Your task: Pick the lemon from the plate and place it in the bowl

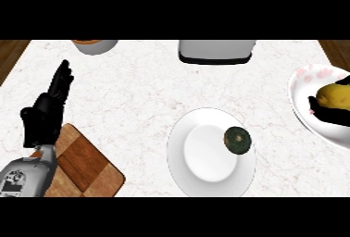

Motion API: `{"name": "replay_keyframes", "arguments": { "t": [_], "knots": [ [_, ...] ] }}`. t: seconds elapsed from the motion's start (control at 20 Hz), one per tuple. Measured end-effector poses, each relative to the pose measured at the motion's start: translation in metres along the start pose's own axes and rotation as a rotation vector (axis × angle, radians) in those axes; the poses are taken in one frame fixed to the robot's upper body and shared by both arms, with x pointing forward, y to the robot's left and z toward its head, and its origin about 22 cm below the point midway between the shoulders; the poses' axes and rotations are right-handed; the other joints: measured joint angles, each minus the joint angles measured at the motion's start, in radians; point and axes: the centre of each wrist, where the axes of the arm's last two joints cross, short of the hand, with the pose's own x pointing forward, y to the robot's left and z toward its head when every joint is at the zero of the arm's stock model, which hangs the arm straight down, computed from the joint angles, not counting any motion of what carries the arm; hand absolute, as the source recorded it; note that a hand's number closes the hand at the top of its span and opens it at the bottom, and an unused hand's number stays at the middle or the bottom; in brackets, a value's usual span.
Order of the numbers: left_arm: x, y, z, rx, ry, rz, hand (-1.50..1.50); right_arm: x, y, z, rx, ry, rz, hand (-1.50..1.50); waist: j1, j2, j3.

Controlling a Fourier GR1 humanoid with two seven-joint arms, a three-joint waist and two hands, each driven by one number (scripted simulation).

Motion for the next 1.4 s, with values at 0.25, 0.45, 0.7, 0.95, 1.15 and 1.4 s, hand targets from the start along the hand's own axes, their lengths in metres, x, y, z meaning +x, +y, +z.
{"name": "replay_keyframes", "arguments": {
  "t": [0.25, 0.45, 0.7, 0.95, 1.15, 1.4],
  "knots": [
    [0.003, -0.002, 0.0, -0.014, -0.005, 0.006, 0.0, -0.045, 0.006, -0.025, -0.05, 0.015, 0.129, 1.5, 0.008, 0.001, 0.0],
    [0.006, -0.004, -0.002, -0.015, -0.007, 0.009, 0.0, -0.07, 0.015, -0.046, -0.059, 0.055, 0.148, 1.5, 0.014, 0.003, 0.001],
    [0.006, -0.006, -0.002, -0.023, -0.009, 0.01, 0.0, -0.096, 0.02, -0.055, 0.024, 0.145, 0.062, -1.5, 0.025, 0.007, 0.002],
    [0.008, -0.005, -0.005, -0.023, -0.02, 0.012, 0.0, -0.108, 0.026, -0.059, 0.085, 0.13, -0.074, -1.5, 0.031, 0.011, 0.004],
    [0.01, -0.005, -0.003, -0.029, -0.018, 0.013, 0.0, -0.112, 0.027, -0.062, 0.062, 0.096, -0.182, -1.5, 0.03, 0.01, 0.004],
    [0.004, -0.003, -0.001, -0.017, -0.014, 0.01, 0.0, -0.124, 0.002, -0.068, 0.019, 0.094, -0.291, -1.5, 0.02, 0.007, 0.002]
  ]
}}
